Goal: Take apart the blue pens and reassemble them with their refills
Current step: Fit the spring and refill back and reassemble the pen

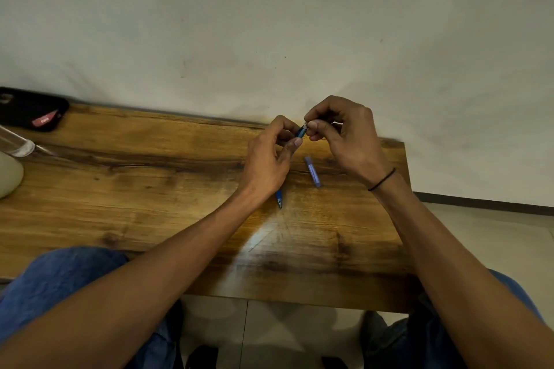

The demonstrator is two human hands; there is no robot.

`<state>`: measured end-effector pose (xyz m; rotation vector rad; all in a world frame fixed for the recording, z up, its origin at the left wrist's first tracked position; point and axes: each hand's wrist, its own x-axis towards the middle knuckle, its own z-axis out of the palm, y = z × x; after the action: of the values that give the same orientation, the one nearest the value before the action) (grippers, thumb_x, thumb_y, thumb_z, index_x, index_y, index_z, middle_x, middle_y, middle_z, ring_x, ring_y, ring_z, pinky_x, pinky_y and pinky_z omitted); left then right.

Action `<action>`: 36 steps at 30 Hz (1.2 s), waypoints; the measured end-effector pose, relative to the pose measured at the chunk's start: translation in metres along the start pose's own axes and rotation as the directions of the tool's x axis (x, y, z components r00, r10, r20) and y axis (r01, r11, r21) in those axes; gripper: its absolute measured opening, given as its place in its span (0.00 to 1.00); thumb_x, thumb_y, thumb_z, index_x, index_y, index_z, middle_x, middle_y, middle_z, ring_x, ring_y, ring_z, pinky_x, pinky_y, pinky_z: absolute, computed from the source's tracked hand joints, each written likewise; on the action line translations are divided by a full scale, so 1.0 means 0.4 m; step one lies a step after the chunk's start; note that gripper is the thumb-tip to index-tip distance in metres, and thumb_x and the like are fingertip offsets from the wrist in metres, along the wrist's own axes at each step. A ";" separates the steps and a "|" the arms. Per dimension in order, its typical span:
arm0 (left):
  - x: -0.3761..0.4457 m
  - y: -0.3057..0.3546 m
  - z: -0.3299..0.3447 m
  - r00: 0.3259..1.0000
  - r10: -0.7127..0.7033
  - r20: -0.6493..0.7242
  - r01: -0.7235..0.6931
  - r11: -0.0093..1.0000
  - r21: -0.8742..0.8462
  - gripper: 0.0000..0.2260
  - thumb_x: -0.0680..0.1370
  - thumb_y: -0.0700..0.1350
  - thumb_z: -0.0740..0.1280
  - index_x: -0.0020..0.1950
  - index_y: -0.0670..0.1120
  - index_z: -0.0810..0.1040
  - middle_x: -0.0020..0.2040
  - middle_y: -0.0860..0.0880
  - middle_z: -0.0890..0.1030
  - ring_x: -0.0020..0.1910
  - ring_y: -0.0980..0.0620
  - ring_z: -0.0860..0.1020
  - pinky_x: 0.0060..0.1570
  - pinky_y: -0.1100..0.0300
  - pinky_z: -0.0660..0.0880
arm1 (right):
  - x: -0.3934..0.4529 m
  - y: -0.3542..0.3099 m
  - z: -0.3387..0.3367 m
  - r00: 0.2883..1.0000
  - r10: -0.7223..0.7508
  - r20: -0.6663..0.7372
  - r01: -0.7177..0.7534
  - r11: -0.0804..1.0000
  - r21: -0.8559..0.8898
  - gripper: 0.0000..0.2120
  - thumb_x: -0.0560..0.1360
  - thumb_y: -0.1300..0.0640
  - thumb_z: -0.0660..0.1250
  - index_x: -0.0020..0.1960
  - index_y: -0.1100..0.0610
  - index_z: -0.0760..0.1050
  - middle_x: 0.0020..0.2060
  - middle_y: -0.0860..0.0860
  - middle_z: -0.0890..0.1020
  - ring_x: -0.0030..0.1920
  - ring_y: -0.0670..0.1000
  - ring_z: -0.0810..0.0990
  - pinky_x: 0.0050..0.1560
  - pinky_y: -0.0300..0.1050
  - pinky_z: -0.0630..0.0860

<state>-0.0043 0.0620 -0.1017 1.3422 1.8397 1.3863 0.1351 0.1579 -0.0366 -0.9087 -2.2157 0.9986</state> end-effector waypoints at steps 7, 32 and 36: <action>-0.003 0.002 0.000 1.000 -0.006 0.012 0.006 1.000 0.006 0.04 0.83 0.43 0.70 0.56 0.48 0.78 0.47 0.59 0.82 0.49 0.65 0.81 0.41 0.73 0.75 | 0.001 0.004 -0.004 0.999 -0.008 0.043 0.012 0.996 -0.092 0.04 0.81 0.67 0.67 0.52 0.62 0.81 0.42 0.52 0.84 0.39 0.46 0.86 0.43 0.38 0.84; -0.018 0.035 -0.008 0.999 0.049 0.014 -0.051 0.979 0.198 0.03 0.82 0.41 0.70 0.55 0.44 0.80 0.48 0.48 0.85 0.48 0.50 0.82 0.47 0.45 0.81 | -0.005 0.015 0.005 0.988 -0.021 0.156 0.102 0.839 -0.534 0.12 0.71 0.71 0.74 0.49 0.58 0.78 0.44 0.53 0.82 0.41 0.55 0.82 0.41 0.59 0.83; -0.018 0.029 -0.009 0.998 0.062 0.016 -0.064 0.979 0.195 0.03 0.82 0.40 0.70 0.55 0.43 0.80 0.48 0.47 0.84 0.48 0.48 0.81 0.46 0.43 0.80 | 0.000 0.029 0.016 0.996 0.084 0.038 -0.067 0.942 -0.329 0.10 0.79 0.70 0.67 0.47 0.56 0.79 0.37 0.46 0.81 0.36 0.46 0.82 0.38 0.49 0.85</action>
<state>0.0008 0.0541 -0.0910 1.5135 1.9851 1.2526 0.1348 0.1611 -0.0494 -1.1303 -2.4528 0.7021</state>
